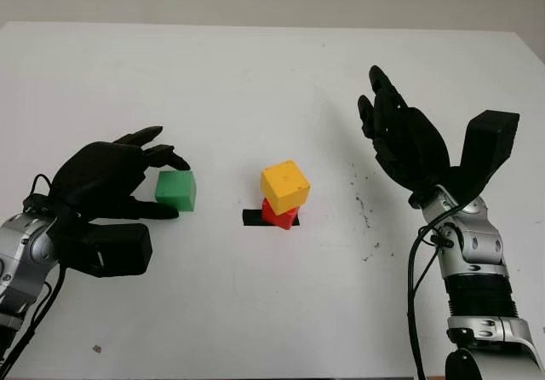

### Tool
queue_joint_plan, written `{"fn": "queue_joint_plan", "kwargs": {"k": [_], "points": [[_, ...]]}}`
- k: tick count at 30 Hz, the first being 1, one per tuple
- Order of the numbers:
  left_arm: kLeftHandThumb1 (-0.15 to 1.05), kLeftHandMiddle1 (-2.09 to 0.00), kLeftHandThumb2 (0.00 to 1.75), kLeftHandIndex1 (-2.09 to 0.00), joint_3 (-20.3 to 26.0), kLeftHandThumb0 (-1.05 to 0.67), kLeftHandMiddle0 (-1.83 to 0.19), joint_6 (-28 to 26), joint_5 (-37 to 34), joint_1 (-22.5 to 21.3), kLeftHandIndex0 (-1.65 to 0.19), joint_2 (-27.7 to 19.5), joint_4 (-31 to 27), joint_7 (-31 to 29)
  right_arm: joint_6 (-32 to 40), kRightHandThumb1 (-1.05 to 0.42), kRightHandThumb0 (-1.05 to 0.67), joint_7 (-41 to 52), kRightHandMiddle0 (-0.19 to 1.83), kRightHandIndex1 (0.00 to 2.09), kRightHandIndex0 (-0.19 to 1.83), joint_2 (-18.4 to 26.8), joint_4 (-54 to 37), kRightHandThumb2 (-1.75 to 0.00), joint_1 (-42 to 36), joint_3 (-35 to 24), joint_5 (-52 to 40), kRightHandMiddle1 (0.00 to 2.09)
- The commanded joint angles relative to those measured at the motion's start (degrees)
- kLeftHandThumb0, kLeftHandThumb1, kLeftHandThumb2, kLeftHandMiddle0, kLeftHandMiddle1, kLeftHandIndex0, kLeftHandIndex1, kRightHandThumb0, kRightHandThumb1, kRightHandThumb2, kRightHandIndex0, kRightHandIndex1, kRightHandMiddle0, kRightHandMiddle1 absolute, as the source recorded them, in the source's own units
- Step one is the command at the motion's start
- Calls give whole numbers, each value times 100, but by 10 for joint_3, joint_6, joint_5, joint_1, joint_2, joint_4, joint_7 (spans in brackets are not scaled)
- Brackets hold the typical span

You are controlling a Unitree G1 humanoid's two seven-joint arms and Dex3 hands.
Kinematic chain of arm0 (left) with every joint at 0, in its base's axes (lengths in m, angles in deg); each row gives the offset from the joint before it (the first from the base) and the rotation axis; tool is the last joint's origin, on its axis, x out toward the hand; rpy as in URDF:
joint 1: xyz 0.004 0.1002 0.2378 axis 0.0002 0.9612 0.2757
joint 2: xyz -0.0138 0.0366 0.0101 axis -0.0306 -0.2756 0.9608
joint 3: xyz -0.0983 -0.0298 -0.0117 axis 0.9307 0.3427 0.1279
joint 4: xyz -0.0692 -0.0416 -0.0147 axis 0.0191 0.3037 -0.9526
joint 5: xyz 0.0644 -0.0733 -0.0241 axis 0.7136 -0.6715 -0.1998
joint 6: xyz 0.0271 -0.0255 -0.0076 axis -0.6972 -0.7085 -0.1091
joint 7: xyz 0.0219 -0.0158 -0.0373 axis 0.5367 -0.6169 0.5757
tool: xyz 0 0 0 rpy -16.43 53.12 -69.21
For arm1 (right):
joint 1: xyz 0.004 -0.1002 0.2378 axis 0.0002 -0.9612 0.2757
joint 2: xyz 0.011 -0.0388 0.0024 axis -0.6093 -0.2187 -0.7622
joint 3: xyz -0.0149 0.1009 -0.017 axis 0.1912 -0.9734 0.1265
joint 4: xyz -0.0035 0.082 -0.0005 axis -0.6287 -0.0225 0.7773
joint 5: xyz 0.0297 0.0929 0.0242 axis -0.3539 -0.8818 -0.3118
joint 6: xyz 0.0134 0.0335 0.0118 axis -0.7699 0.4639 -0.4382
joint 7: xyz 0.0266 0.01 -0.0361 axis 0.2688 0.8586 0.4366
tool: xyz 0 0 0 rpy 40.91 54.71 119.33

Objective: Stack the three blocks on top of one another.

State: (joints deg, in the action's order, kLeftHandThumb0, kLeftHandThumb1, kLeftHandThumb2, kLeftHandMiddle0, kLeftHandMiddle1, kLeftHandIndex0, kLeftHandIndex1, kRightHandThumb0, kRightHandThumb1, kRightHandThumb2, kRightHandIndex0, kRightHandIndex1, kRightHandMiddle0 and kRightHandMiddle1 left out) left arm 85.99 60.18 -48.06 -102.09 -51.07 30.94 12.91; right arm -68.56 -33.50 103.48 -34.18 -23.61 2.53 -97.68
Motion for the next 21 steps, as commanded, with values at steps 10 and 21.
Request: {"fn": "queue_joint_plan", "kwargs": {"k": [10,21], "points": [[103,-8,5,-144,13,-43,-39,21,4,1,-29,-12,-10,29,4,-105,-68,7,-19,0,-19,9,-9,-68,5,-3,-1,0],[102,-5,5,-138,43,-41,-38,-2,-110,-70,-32,-38,-76,-122,-6,-105,-62,11,-19,0,-19,1,-6,-70,0,6,5,0]]}}
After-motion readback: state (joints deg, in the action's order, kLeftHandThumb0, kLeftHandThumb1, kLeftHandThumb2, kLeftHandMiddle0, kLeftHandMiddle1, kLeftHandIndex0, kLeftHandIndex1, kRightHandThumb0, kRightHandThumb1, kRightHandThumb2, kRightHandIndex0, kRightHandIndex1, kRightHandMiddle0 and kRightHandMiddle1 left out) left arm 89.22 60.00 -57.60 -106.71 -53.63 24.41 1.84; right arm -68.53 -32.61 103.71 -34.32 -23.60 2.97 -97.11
